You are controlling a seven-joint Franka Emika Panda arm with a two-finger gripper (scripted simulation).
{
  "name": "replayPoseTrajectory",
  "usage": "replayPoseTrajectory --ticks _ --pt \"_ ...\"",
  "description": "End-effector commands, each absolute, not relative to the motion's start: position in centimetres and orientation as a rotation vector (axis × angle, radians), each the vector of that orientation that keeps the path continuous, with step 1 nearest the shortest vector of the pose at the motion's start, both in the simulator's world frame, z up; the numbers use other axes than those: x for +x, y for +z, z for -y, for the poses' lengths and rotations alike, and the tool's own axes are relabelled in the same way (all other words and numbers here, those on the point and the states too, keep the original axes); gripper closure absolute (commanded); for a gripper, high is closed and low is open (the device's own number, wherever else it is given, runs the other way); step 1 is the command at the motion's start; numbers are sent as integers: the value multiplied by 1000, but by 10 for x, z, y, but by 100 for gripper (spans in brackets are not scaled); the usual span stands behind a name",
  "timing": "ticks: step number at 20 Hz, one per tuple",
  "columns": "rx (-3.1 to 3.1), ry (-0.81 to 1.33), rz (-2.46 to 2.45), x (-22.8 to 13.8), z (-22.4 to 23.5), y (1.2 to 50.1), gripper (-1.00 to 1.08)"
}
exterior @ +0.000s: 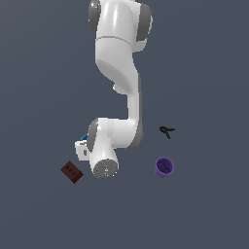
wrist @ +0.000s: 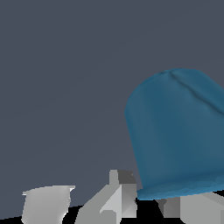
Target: Pick up a designated object from a clutter of objects.
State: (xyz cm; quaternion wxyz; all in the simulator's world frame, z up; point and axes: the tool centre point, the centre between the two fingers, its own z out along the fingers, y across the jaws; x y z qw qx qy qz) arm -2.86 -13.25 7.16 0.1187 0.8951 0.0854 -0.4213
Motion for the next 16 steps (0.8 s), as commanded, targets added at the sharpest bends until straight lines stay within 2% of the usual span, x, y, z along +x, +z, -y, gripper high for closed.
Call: replayPoseTrajectory --ticks 1,8,16 --pt "2618 -1229 -251 -28 129 76 108" --pt "2617 -1230 -253 -28 100 109 108" --pt "2616 -1230 -256 -29 40 177 108"
